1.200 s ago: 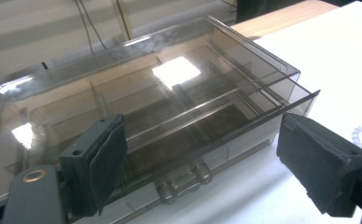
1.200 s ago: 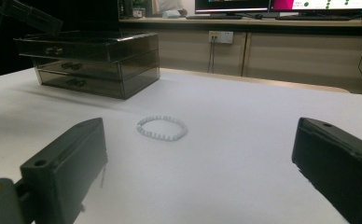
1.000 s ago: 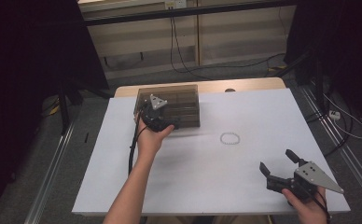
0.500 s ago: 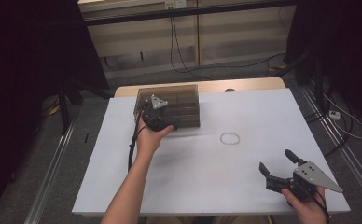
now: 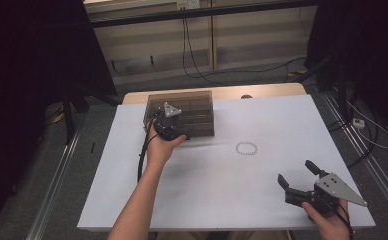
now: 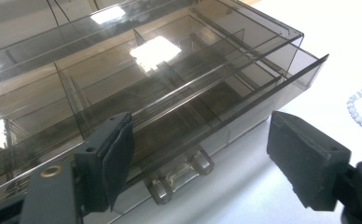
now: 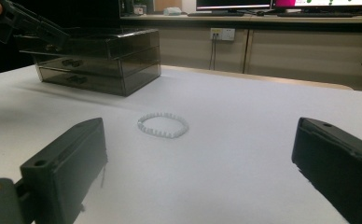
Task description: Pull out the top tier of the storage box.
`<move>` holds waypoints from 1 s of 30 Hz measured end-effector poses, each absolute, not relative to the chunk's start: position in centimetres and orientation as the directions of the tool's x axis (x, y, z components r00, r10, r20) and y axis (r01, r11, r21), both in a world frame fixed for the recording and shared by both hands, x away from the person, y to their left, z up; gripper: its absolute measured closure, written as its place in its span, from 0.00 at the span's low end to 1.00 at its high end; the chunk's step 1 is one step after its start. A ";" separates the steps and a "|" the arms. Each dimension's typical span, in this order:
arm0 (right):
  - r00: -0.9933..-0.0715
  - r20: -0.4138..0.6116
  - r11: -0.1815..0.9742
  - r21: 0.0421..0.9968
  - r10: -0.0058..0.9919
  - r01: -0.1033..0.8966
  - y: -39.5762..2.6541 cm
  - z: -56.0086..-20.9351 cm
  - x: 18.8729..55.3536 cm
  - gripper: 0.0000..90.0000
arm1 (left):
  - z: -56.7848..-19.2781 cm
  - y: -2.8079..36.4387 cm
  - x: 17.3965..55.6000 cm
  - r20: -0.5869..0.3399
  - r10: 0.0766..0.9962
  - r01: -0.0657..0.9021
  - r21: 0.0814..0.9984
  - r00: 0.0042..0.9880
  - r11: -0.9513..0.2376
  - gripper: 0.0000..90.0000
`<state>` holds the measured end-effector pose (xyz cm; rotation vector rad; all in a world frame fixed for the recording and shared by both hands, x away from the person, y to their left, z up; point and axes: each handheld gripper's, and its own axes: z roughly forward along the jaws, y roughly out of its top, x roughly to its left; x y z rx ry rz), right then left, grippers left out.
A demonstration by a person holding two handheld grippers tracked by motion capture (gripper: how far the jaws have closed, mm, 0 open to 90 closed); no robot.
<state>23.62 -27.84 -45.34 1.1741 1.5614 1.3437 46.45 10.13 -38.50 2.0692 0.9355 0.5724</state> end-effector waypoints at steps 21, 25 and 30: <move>-0.296 0.022 0.029 0.986 0.955 0.167 -27.9 -45.3 23.6 0.02 | -38.7 10.5 46.2 0.131 0.731 0.416 0.750 0.669 -0.515 0.44; -0.295 0.021 0.030 0.986 0.955 0.167 -27.9 -45.4 23.6 0.02 | -38.7 10.4 46.0 0.148 0.727 0.411 0.742 0.671 -0.530 0.44; -0.294 0.021 0.030 0.985 0.955 0.168 -27.9 -45.4 23.6 0.02 | -38.8 10.4 46.1 0.176 0.714 0.402 0.724 0.678 -0.560 0.44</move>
